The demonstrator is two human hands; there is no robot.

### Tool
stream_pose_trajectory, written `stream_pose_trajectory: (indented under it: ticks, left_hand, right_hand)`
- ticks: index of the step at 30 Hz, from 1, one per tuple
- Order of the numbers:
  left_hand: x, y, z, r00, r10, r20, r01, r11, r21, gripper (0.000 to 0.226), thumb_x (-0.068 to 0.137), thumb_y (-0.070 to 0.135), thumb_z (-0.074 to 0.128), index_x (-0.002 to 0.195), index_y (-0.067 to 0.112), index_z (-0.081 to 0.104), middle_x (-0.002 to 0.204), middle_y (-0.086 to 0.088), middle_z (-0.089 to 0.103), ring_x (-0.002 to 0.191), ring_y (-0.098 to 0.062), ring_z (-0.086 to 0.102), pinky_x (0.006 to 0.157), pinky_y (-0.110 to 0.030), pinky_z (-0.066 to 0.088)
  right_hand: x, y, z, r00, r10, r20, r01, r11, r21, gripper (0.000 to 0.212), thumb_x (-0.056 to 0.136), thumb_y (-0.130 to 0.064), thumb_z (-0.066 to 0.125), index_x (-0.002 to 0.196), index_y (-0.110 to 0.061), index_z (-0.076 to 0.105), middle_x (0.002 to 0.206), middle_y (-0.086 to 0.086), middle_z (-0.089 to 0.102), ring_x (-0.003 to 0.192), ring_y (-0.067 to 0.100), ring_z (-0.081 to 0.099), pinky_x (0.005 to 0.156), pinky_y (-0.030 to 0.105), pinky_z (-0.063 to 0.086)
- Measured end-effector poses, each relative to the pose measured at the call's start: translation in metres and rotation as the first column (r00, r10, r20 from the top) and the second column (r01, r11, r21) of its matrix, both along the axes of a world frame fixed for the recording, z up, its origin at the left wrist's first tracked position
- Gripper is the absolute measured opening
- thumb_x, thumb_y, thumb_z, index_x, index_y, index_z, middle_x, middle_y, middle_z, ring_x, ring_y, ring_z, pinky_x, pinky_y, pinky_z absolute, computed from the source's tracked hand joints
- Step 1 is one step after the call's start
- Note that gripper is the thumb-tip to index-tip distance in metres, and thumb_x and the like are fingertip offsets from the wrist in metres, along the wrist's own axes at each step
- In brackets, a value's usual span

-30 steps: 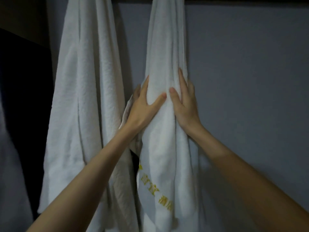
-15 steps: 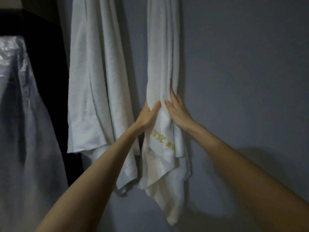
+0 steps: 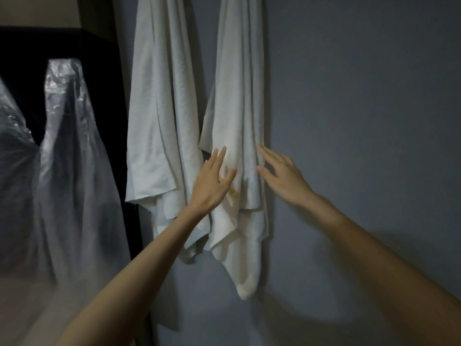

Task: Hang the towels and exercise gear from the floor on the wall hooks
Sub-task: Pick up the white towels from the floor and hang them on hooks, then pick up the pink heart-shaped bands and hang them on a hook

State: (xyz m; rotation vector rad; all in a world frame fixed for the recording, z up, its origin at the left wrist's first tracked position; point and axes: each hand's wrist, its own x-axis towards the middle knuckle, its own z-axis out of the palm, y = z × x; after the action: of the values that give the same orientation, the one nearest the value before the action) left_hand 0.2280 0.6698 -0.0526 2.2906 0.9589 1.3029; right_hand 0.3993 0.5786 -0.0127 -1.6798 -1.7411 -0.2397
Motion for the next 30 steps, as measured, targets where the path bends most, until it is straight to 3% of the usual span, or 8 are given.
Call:
stream_pose_trajectory:
  ticks: [4, 11, 16, 23, 30]
  left_hand:
    - [-0.025, -0.044, -0.003, 0.987, 0.089, -0.136, -0.067, 0.986, 0.154, 0.061, 0.093, 0.059, 0.034, 0.148, 0.039, 0.015, 0.158, 0.007, 0.019, 0.146, -0.019, 0.015, 0.116, -0.049, 0.022]
    - [-0.062, -0.129, -0.033, 0.949, 0.161, -0.27, -0.047, 0.921, 0.386, 0.055, 0.094, 0.05, 0.033, 0.146, 0.033, 0.027, 0.154, 0.003, 0.031, 0.142, -0.024, 0.027, 0.11, -0.043, 0.03]
    - [-0.064, -0.198, -0.061, 0.946, 0.048, -0.322, 0.082, 0.922, 0.379, 0.054, 0.095, 0.044, 0.042, 0.145, 0.03, 0.03, 0.152, 0.003, 0.034, 0.141, -0.024, 0.029, 0.11, -0.047, 0.031]
    - [-0.027, -0.288, -0.092, 0.893, -0.143, -0.428, 0.313, 0.88, 0.358, 0.055, 0.093, 0.043, 0.039, 0.145, 0.028, 0.031, 0.15, -0.001, 0.038, 0.139, -0.029, 0.034, 0.108, -0.049, 0.033]
    - [0.034, -0.389, -0.135, 0.778, -0.373, -0.506, 0.553, 0.789, 0.269, 0.054, 0.092, 0.042, 0.035, 0.141, 0.023, 0.04, 0.144, -0.004, 0.047, 0.131, -0.032, 0.044, 0.105, -0.048, 0.036]
  right_hand:
    - [-0.02, -0.056, -0.01, 0.997, -0.057, 0.049, 0.054, 0.997, 0.048, 0.053, 0.097, -0.036, 0.042, 0.147, -0.032, 0.025, 0.153, -0.01, 0.031, 0.138, 0.018, 0.029, 0.114, 0.04, 0.024]
    - [-0.055, -0.158, -0.057, 0.961, -0.241, 0.134, 0.239, 0.97, 0.035, 0.05, 0.096, -0.034, 0.043, 0.144, -0.028, 0.033, 0.148, -0.006, 0.04, 0.134, 0.017, 0.037, 0.109, 0.037, 0.027]
    - [-0.07, -0.241, -0.095, 0.914, -0.343, 0.216, 0.356, 0.934, -0.023, 0.054, 0.089, -0.043, 0.034, 0.141, -0.028, 0.038, 0.141, -0.004, 0.049, 0.127, 0.02, 0.048, 0.104, 0.041, 0.039]
    - [-0.067, -0.369, -0.138, 0.84, -0.52, 0.158, 0.536, 0.839, -0.088, 0.05, 0.093, -0.032, 0.042, 0.141, -0.022, 0.04, 0.144, 0.001, 0.047, 0.13, 0.024, 0.044, 0.107, 0.041, 0.032]
    - [-0.056, -0.505, -0.183, 0.696, -0.711, 0.106, 0.715, 0.67, -0.2, 0.05, 0.096, -0.028, 0.047, 0.144, -0.024, 0.032, 0.147, -0.002, 0.042, 0.134, 0.019, 0.037, 0.109, 0.036, 0.027]
